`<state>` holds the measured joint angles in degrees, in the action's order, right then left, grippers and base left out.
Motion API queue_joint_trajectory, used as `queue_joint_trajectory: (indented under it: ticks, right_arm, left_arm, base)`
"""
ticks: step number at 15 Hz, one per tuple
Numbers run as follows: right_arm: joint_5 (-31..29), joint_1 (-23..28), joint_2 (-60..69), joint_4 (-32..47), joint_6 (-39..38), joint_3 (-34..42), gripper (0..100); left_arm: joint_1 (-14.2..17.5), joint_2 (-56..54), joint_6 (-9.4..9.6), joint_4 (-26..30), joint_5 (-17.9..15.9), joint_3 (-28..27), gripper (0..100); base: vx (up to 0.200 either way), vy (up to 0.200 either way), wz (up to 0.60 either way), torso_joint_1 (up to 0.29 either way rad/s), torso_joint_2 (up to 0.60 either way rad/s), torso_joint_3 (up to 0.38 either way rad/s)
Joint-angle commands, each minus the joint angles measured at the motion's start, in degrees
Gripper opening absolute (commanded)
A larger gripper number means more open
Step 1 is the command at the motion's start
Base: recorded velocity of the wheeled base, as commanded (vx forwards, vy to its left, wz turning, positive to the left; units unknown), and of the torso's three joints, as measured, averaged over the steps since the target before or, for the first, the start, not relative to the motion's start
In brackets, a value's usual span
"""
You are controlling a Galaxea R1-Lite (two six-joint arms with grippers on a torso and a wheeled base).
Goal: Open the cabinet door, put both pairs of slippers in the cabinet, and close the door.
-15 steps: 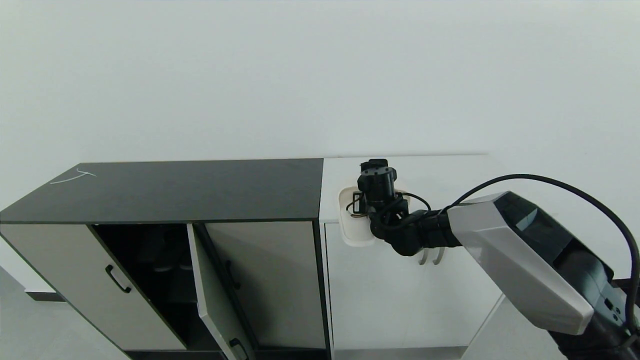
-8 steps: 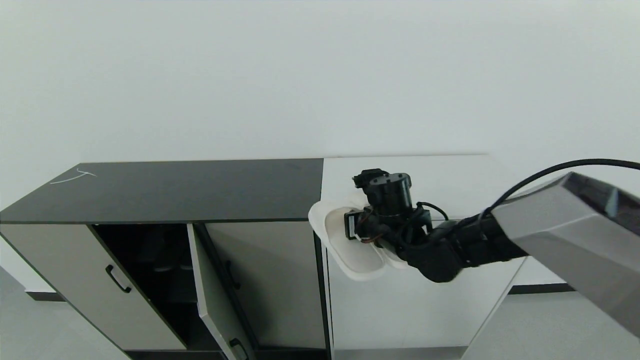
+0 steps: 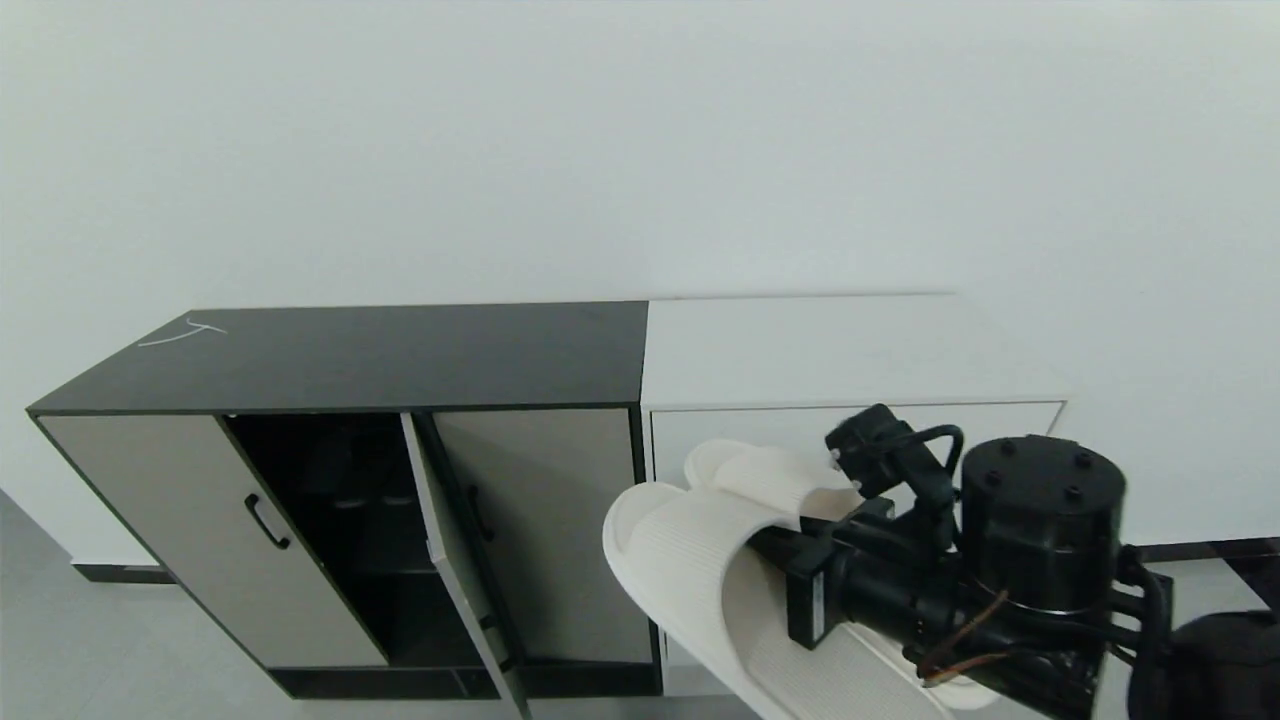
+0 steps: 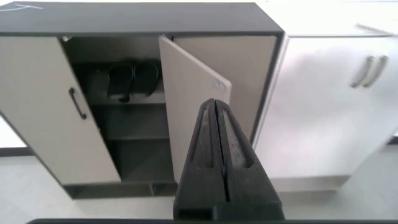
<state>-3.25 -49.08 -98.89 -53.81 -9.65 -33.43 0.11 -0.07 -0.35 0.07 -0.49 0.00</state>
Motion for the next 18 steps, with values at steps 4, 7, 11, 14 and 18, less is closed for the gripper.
queue_joint_trajectory:
  ticks: [4, 7, 11, 14, 18]
  right_arm:
    - [1.06, -2.51, 4.06, -7.98, 2.36, 10.22, 0]
    - [1.06, -3.04, 3.62, -8.24, 2.36, 10.75, 0]
    - [1.58, -3.04, 3.35, -12.2, 3.15, 12.6, 0]
    - [3.08, -3.04, 3.44, -12.9, 3.15, 13.3, 0]
    - [3.25, -2.69, 3.35, -12.99, 3.06, 13.39, 0]
  left_arm:
    - [0.07, 0.07, 0.0, 0.01, -0.22, 0.0, 0]
    - [0.07, 0.07, 0.0, 0.01, -0.13, 0.0, 0]
    - [0.07, 0.07, -0.09, 0.01, -0.22, 0.0, 0]
    - [0.07, 0.07, -0.09, 0.01, -0.13, 0.0, 0]
    - [0.07, 0.07, -0.09, 0.1, -0.13, 0.0, 0]
  base:
    - [0.0, 0.1, 0.0, 0.0, 0.0, 0.001]
    - [0.0, 0.2, 0.0, 0.009, 0.01, -0.001]
    - [0.0, 0.2, 0.0, 0.01, 0.0, 0.004]
    - [0.0, 0.2, 0.0, 0.002, 0.0, 0.006]
    - [0.0, 0.2, 0.0, 0.002, 0.0, 0.002]
